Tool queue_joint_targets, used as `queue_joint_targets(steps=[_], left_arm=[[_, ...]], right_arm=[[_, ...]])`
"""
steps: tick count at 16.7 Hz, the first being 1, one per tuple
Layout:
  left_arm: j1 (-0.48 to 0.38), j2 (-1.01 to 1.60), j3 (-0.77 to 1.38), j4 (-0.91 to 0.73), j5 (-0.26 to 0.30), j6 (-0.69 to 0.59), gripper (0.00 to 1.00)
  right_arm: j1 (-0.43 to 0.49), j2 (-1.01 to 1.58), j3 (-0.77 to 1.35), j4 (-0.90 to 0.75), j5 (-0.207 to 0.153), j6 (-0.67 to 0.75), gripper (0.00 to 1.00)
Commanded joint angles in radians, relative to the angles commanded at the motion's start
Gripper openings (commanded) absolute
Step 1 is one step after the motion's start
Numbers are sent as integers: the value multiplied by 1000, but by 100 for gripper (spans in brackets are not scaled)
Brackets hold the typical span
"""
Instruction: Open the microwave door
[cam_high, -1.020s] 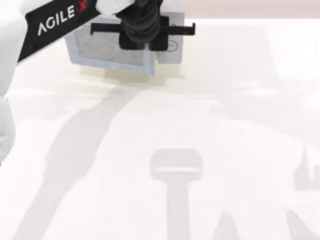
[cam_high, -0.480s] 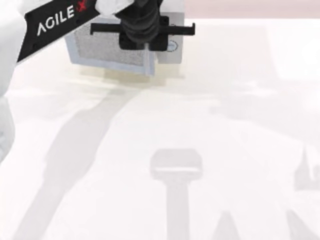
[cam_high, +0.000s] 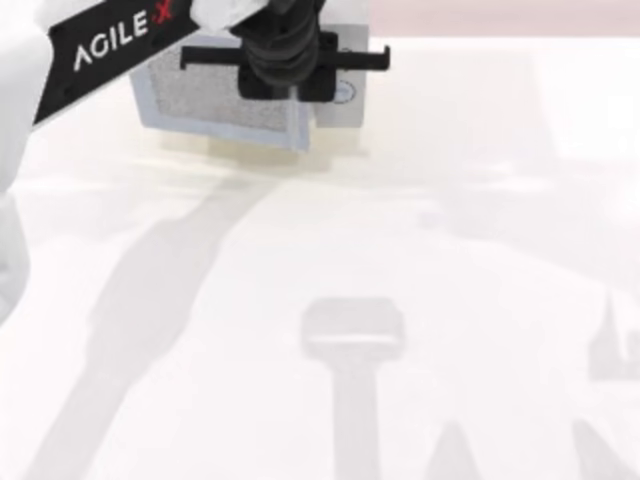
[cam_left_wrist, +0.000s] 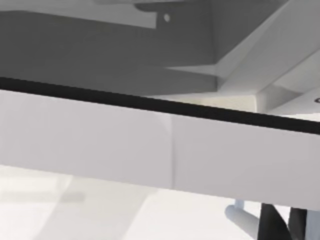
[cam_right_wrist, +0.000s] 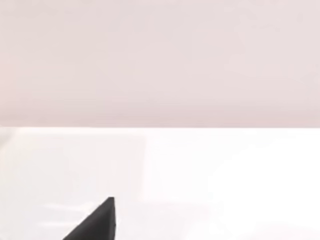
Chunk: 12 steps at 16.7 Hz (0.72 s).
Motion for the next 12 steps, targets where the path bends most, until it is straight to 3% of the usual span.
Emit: queue_joint_targets(steps=[12], left_arm=[[0, -38, -65, 32, 25, 41, 0]], right_arm=[[0, 0, 0, 0, 0, 0, 100]])
